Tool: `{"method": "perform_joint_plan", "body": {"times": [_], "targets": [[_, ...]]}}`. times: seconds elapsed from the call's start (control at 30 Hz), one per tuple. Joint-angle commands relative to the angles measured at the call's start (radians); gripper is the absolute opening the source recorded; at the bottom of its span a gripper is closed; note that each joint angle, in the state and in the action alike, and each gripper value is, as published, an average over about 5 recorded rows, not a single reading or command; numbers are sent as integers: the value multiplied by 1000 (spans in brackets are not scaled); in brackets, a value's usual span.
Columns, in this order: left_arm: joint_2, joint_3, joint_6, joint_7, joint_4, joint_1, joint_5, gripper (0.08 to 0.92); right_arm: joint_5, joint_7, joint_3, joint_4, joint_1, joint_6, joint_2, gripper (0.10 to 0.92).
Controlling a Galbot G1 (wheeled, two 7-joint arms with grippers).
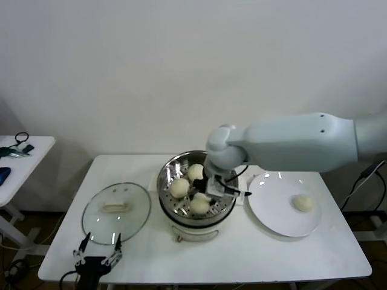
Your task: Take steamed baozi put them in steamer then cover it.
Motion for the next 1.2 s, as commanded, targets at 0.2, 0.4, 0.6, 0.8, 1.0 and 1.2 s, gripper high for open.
{"method": "perform_joint_plan", "body": {"times": [0.2, 0.4, 0.6, 0.8, 1.0, 1.2], "targets": [[-2, 3, -4, -4, -1, 2, -1, 823, -32, 64, -16, -55, -61, 5, 49, 670], [-2, 3, -6, -9, -3, 2, -1, 823, 32, 73, -8, -45, -25, 9, 5, 800], [-2, 6, -6, -12, -6, 4, 0, 823, 204, -52, -30, -41, 110, 43, -135, 822], [-5, 5, -2, -11, -10, 3, -2, 823, 495, -224, -147, -134, 310, -97, -339, 823], [-2, 1, 3, -4, -10, -5, -13, 823, 496, -262, -227, -253, 285, -189, -551, 823], [4, 5, 9, 8, -10, -12, -14, 823, 280, -246, -82, -354, 4, -182, -679, 823]]}}
